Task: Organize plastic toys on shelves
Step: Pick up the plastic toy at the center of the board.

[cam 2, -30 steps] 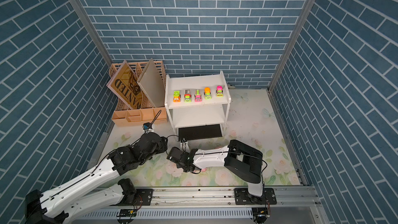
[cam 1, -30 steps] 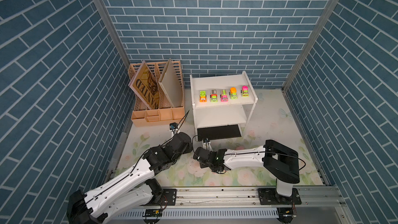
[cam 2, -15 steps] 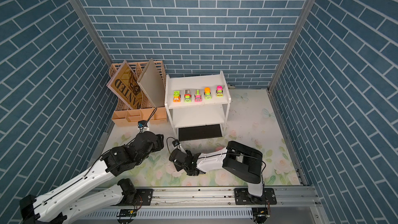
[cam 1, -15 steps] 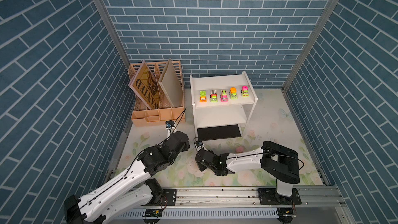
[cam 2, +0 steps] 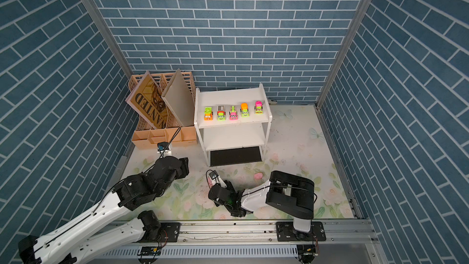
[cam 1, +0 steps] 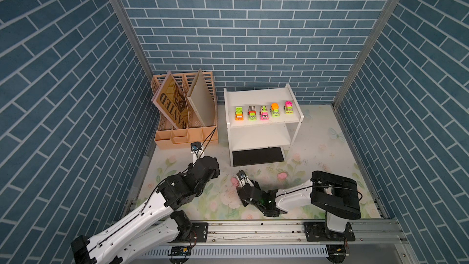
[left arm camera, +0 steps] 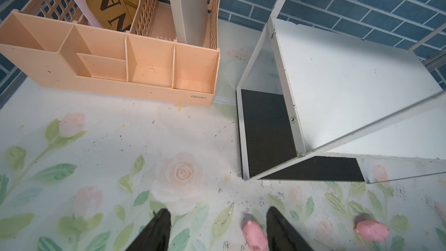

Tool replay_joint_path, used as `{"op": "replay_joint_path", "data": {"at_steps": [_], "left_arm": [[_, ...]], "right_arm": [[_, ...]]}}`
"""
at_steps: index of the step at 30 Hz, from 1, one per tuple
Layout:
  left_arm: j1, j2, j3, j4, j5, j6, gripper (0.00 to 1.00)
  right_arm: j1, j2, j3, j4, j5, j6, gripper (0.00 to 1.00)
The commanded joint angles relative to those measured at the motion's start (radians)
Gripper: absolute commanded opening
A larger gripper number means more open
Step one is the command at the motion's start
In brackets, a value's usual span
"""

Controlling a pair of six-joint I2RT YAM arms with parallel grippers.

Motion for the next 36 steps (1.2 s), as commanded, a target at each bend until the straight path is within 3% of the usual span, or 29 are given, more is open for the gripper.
{"op": "replay_joint_path", "data": {"at_steps": [1,14,20,23,30,36], "left_arm": [[0.008,-0.012,-0.014,-0.012,-0.027,0.023,0.66],[0.008,-0.025,-0.021,-0.01,-0.033,0.028,0.67],[0.008,-0.022,-0.023,-0.003,-0.034,0.034,0.67],[0.008,-0.023,-0.023,0.0,-0.033,0.035,0.67],[0.008,-0.025,-0.056,0.061,-0.046,0.065,0.67],[0.008,-0.013,-0.078,0.113,-0.052,0.086,0.67]], "right_arm": [[-0.001,0.001,-0.02,0.083,-0.053,-0.063,0.47],[-0.034,0.081,0.06,0.066,-0.068,-0.11,0.43],[-0.04,0.079,0.073,0.062,-0.067,-0.113,0.27],[-0.04,0.038,0.061,0.064,-0.08,-0.114,0.22],[-0.04,-0.167,0.014,-0.01,-0.047,-0.075,0.21],[-0.047,-0.314,0.071,-0.165,0.085,-0.021,0.22]]}}
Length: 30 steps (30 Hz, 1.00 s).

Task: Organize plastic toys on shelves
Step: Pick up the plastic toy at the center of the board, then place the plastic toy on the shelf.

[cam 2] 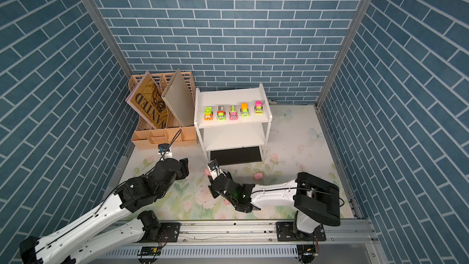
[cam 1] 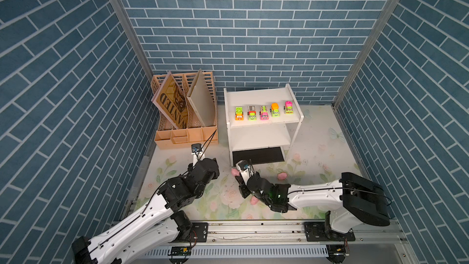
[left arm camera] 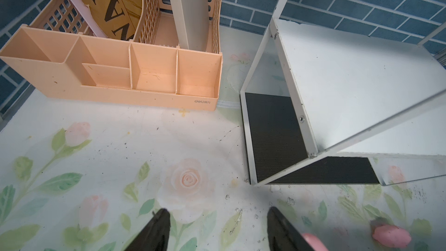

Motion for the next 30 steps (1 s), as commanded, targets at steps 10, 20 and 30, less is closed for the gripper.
{"op": "replay_joint_path", "data": {"at_steps": [10,20,30], "left_arm": [[0.008,0.005,-0.026,0.05,-0.016,0.033,0.67],[0.008,0.012,-0.025,0.061,-0.012,0.043,0.68],[0.008,0.035,-0.023,0.066,-0.016,0.048,0.69]], "right_arm": [[-0.111,-0.043,0.19,-0.173,0.146,0.051,0.22],[-0.183,0.078,0.332,-0.237,0.103,0.014,0.23],[-0.188,0.131,0.402,-0.312,0.009,0.0,0.36]]}}
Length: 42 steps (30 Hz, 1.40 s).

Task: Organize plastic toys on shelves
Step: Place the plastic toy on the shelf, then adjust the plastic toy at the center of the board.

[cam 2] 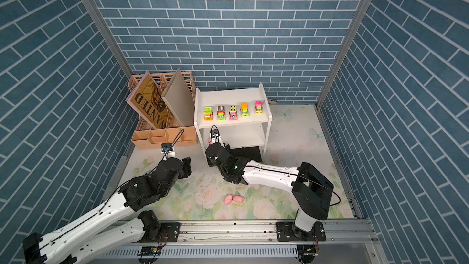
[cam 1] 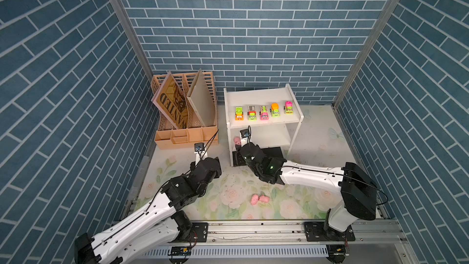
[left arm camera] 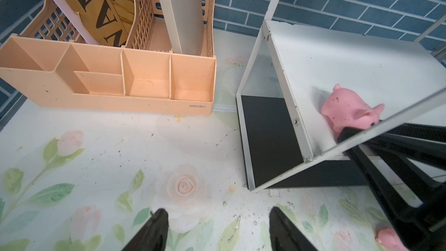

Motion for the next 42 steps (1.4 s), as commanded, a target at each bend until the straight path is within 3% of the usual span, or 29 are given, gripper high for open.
{"op": "replay_joint_path", "data": {"at_steps": [1,13,25,33,42], "left_arm": [[0.008,0.006,-0.008,0.003,-0.014,0.013,0.7],[0.008,0.006,-0.007,0.0,-0.015,0.012,0.7],[0.007,0.055,-0.04,0.078,0.109,-0.009,0.7],[0.008,0.152,-0.081,0.166,0.198,-0.016,0.7],[0.008,0.203,-0.062,0.168,0.208,-0.013,0.7]], "right_arm": [[-0.004,0.003,0.006,-0.058,-0.082,-0.016,0.37],[-0.001,-0.135,-0.094,-0.012,-0.143,-0.001,0.44],[0.048,-0.467,-0.403,-0.267,-0.19,0.115,0.44],[0.181,-0.444,-0.512,-0.404,-0.133,0.255,0.42],[0.227,-0.368,-0.608,-0.364,-0.143,0.372,0.43]]}}
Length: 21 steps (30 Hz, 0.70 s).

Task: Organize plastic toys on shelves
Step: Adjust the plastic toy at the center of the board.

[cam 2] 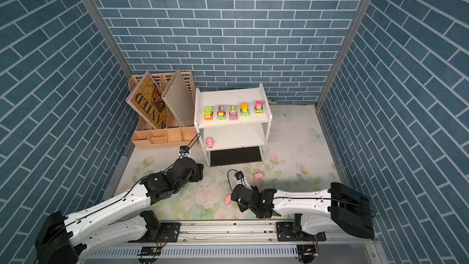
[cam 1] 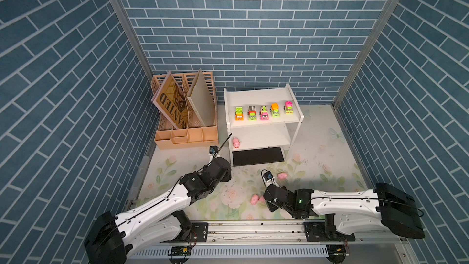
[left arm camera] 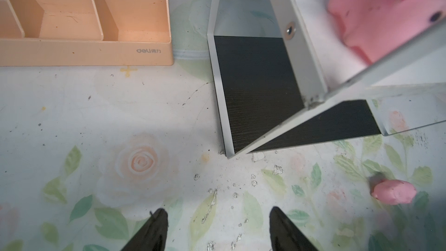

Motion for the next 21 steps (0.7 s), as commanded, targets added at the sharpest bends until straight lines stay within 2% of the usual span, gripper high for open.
{"op": "replay_joint_path", "data": {"at_steps": [1,10,15,21], "left_arm": [[0.007,0.01,0.012,0.005,0.002,-0.001,0.7],[0.007,0.005,0.011,-0.015,0.0,0.0,0.7],[0.007,0.005,0.011,-0.015,-0.004,0.0,0.7],[0.007,0.0,0.01,-0.016,-0.003,0.002,0.7]], "right_arm": [[0.035,0.028,-0.021,-0.024,0.011,0.084,0.43],[0.192,0.013,0.001,-0.15,0.056,0.242,0.44],[0.199,0.019,0.052,-0.189,0.085,0.25,0.45],[0.202,0.031,0.006,-0.119,0.026,0.265,0.47]]}}
